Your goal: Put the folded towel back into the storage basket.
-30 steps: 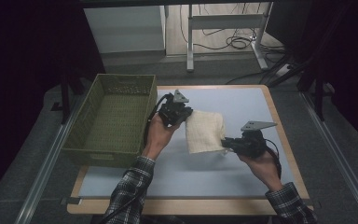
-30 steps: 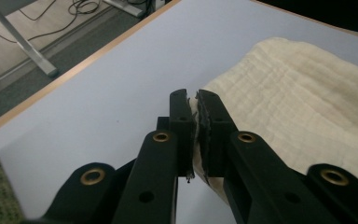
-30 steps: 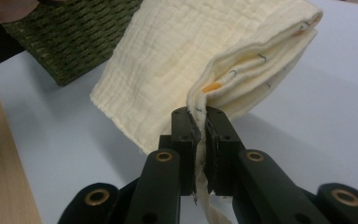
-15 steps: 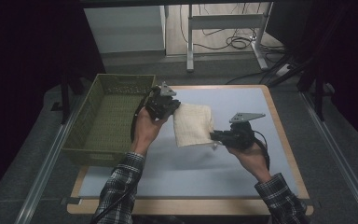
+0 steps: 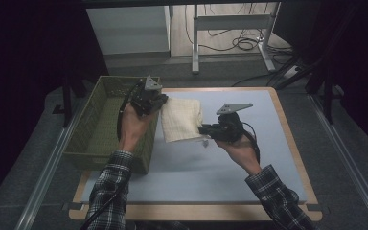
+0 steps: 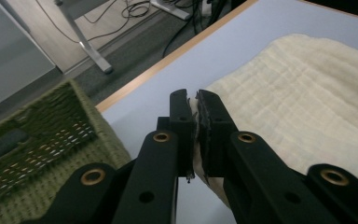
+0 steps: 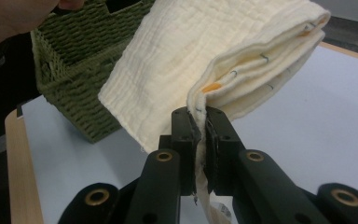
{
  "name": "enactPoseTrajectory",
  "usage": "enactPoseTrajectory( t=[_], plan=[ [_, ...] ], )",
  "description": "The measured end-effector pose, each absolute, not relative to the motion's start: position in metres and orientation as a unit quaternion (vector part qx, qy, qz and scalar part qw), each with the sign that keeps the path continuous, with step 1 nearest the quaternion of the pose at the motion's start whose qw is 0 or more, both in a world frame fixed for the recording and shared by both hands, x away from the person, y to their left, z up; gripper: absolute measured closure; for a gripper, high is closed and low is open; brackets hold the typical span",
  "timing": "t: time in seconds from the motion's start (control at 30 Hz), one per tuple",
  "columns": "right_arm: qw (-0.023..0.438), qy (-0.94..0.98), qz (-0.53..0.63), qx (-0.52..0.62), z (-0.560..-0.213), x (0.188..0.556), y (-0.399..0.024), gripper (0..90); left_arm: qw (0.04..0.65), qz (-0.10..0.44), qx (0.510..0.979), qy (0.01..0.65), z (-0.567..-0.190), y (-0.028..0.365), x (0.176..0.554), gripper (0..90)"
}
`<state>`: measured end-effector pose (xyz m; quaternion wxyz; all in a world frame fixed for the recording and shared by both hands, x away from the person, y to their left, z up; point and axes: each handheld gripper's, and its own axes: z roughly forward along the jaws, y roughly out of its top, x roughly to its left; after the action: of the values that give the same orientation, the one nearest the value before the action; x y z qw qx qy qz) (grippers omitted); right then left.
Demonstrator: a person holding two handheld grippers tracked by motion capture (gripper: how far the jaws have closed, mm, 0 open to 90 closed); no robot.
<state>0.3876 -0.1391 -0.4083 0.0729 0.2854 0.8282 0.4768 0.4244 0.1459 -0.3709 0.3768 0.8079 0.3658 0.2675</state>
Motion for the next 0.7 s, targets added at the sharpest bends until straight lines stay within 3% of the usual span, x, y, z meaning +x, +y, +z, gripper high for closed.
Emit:
enactPoseTrajectory(
  t=[0.7],
  plan=[
    [0.065,0.825,0.490,0.276,-0.393,0.408,-0.078,83.1,0.356,0.297,0.787,0.407,-0.353,0.200,0.436,85.2]
  ],
)
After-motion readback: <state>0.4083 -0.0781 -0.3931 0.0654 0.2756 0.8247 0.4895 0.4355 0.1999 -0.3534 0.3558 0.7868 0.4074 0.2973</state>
